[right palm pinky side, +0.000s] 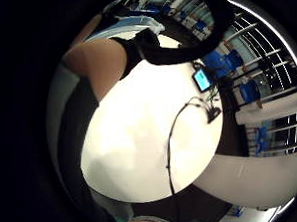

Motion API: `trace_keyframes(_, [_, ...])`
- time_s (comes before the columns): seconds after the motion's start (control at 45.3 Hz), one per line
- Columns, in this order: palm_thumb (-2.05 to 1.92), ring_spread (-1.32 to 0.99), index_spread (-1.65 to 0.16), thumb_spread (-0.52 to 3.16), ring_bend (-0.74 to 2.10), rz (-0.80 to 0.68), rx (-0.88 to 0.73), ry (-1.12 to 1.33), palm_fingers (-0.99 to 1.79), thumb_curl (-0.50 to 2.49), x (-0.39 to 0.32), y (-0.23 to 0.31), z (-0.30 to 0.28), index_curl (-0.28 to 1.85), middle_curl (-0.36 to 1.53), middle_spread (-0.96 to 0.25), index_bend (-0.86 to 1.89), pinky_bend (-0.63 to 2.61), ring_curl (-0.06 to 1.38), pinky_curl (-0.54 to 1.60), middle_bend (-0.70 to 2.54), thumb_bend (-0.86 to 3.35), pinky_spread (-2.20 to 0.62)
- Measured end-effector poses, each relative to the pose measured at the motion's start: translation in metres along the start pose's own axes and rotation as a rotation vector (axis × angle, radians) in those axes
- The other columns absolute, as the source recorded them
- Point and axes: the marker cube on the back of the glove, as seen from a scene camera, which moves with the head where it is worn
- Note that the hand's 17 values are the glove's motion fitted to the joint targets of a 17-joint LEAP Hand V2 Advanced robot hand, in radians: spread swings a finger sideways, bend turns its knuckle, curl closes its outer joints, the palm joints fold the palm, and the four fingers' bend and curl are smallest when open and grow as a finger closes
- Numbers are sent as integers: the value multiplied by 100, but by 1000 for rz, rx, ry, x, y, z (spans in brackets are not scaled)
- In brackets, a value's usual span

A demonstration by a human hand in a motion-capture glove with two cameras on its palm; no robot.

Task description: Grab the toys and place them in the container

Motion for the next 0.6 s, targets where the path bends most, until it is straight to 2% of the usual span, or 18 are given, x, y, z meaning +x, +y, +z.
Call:
trace_keyframes(0.198, [-3, -11, -38, 137, 47, 38, 8, -69, -2, 29, -43, 125, 39, 33, 37, -16, 20, 107, 28, 28, 19, -3, 3])
trace_keyframes(0.309, [-2, -11, -39, 139, 44, 55, -45, -69, 0, 28, -65, 170, 62, 35, 37, -16, 21, 104, 27, 28, 19, -2, 3])
trace_keyframes(0.397, [-2, -11, -39, 140, 43, 61, -85, -65, 0, 27, -72, 182, 73, 36, 37, -16, 21, 101, 27, 27, 19, -1, 3])
trace_keyframes(0.595, [-1, -10, -38, 143, 38, 41, -93, -74, -1, 26, -70, 173, 77, 38, 38, -16, 20, 98, 26, 28, 19, -1, 4])
